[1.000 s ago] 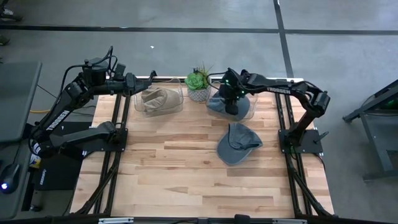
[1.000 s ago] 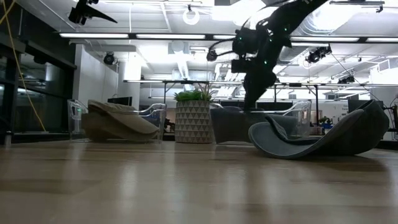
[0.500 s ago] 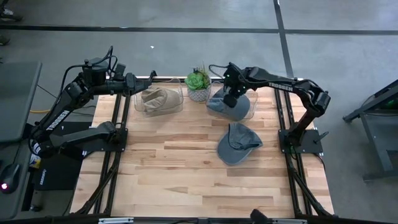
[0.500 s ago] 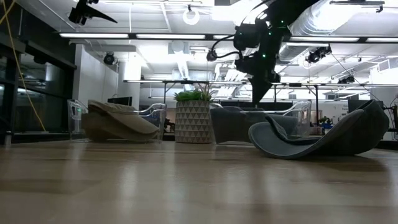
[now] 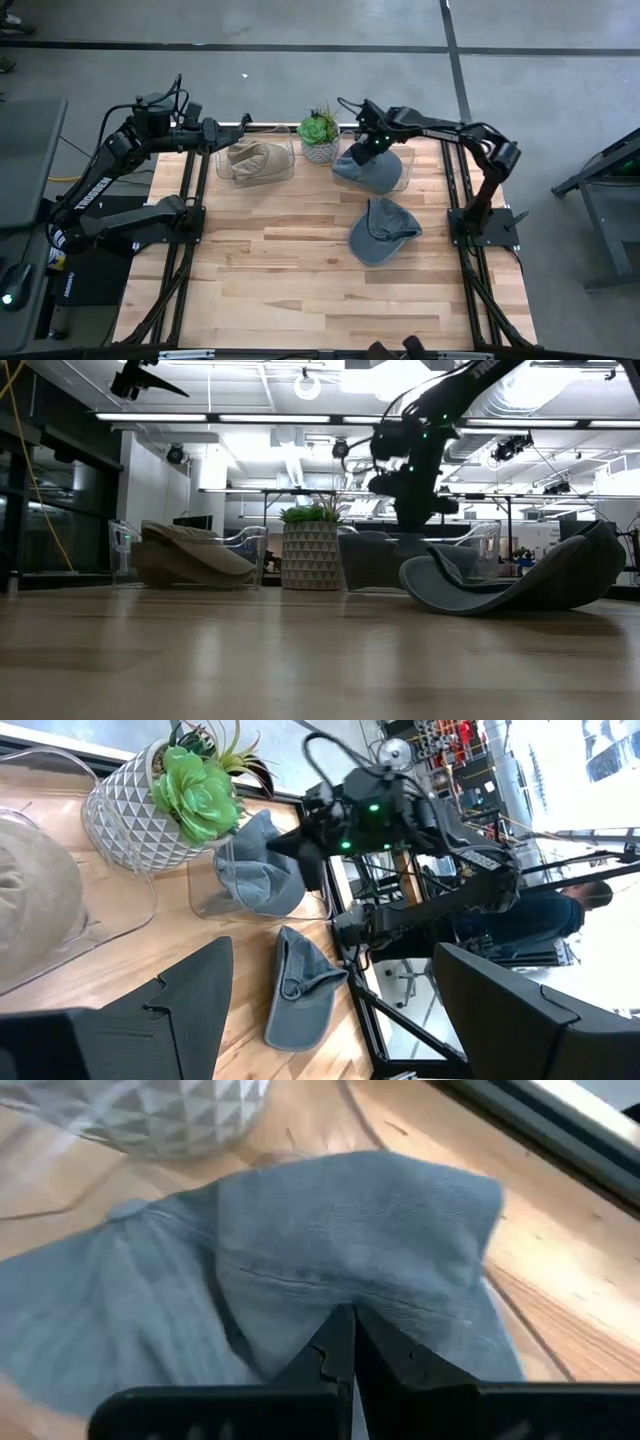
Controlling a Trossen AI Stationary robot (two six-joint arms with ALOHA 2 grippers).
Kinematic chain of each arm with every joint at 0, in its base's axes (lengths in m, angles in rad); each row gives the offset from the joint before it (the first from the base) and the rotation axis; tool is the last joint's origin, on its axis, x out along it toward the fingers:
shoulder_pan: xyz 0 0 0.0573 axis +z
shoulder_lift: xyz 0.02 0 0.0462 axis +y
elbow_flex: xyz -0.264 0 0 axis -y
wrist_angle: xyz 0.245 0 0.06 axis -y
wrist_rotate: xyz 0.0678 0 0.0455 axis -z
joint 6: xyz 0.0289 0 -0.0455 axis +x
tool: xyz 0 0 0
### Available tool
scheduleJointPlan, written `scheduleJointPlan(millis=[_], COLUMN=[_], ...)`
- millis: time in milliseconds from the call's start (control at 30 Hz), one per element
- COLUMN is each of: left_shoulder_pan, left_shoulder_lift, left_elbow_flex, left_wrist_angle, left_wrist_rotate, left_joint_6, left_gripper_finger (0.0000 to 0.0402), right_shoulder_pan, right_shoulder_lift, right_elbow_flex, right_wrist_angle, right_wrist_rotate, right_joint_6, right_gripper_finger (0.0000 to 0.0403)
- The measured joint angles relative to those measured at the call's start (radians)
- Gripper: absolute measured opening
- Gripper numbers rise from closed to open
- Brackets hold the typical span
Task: Pick & Place hat
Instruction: Put the left blue cap into the right transparent bin, then put the blue cap into the right transparent bin
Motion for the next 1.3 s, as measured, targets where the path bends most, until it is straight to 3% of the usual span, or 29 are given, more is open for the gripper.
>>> scheduleJointPlan(millis=[267,433,767,933,1067,1300], left_shoulder_pan=[0.000,0.000,0.000,0.000,0.000,0.000], left_shoulder_lift=[0.000,0.000,0.000,0.000,0.000,0.000], left_elbow_flex=[0.000,0.000,0.000,0.000,0.000,0.000], left_wrist_angle=[0.000,0.000,0.000,0.000,-0.001,-0.029], left_wrist_rotate=[0.001,0.002,0.003,0.010,0.043,0.068], left_joint_6=[0.000,0.000,0.000,0.000,0.008,0.049], left_gripper_finger=[0.0303,0.0303,0.0303,0.0303,0.0303,0.0303], right_shoulder_pan=[0.000,0.001,-0.003,0.020,0.080,0.269], right_shoulder_lift=[0.080,0.064,-0.078,-0.170,-0.277,-0.452], right_elbow_flex=[0.000,0.000,0.000,0.001,0.001,0.001], right_wrist_angle=[-0.002,-0.011,-0.017,-0.033,-0.124,-0.289], right_wrist_rotate=[-0.038,-0.036,-0.026,-0.098,-0.094,0.033], right_joint_6=[-0.006,-0.026,-0.032,-0.065,-0.120,-0.085], right_gripper_finger=[0.0000,0.0000,0.0000,0.0000,0.0000,0.0000])
